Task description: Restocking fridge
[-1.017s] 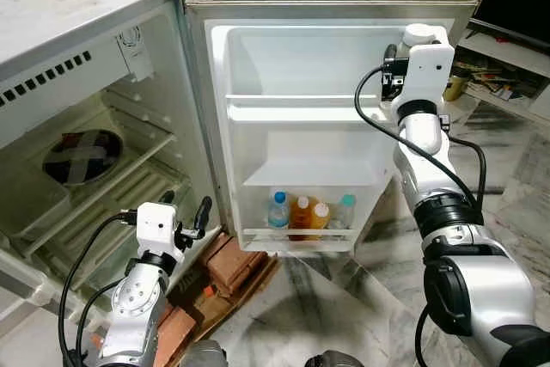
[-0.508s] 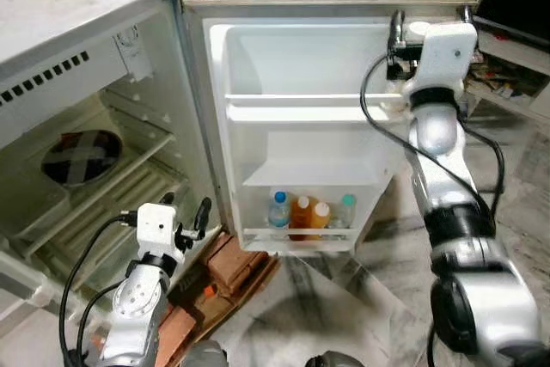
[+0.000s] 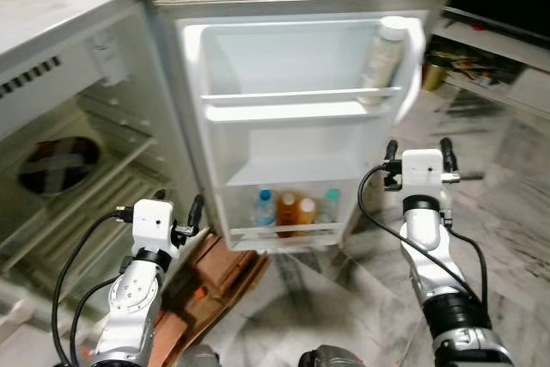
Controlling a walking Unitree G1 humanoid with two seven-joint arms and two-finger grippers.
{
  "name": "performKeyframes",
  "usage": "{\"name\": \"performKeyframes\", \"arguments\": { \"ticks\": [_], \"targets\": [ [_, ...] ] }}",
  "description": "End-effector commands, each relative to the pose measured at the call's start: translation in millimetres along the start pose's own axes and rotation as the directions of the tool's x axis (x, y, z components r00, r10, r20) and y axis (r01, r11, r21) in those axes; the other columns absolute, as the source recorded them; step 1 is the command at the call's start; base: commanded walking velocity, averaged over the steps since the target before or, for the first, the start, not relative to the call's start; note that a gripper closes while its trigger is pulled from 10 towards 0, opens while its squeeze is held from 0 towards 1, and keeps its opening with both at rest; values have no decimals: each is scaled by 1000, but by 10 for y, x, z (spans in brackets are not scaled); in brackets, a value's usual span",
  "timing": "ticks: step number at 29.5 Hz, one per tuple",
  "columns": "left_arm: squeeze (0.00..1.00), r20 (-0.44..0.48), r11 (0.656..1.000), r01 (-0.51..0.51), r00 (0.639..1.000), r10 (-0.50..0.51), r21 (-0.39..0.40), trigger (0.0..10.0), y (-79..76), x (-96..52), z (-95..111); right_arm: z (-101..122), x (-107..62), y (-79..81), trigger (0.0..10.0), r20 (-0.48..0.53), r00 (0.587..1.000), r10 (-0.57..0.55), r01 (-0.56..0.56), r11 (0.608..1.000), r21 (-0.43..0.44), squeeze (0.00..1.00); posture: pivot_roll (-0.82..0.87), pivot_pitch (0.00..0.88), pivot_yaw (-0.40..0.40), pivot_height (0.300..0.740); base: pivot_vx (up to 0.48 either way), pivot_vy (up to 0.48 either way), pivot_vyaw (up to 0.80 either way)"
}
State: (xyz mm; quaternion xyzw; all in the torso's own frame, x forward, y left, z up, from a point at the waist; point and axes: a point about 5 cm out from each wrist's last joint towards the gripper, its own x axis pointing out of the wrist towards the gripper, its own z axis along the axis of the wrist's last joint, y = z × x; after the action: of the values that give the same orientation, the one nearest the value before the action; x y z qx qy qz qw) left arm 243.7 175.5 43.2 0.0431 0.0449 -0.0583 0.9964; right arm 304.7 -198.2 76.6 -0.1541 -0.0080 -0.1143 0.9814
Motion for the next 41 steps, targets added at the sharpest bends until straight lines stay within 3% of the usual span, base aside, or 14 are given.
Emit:
{"name": "performKeyframes", "arguments": {
  "ticks": [1,5,15,19,35,41],
  "targets": [
    [0,-26,1000,5,1000,-6,-12,10000,-56,-32,-52,-90,-17,46,10000,-51,998,28,-28,1000,11,0,147,0,-7,740,0,0,0],
    [0,-34,1000,1,999,-1,-15,10000,-87,-46,-63,-113,-24,127,10000,-68,995,71,-69,997,33,0,149,2,-10,740,0,0,0],
    [0,-48,999,-33,998,32,-13,10000,-84,-49,-63,-218,-36,200,10000,-138,978,155,-137,982,131,0,137,2,-16,740,0,-480,0],
    [0,-60,999,-32,998,31,-17,10000,-120,-20,-72,-205,-38,215,10000,-119,976,183,-167,977,129,0,126,0,-17,740,0,-480,0],
    [0,-51,996,-91,995,90,-9,10000,-74,73,-41,-83,-92,392,10000,-30,958,286,-281,952,121,0,114,10,-31,740,0,-480,759],
    [0,-46,996,-89,995,89,8,10000,-95,83,-36,-83,-64,367,10000,-36,960,279,-272,953,135,0,111,11,-30,740,0,0,632]
  ]
}}
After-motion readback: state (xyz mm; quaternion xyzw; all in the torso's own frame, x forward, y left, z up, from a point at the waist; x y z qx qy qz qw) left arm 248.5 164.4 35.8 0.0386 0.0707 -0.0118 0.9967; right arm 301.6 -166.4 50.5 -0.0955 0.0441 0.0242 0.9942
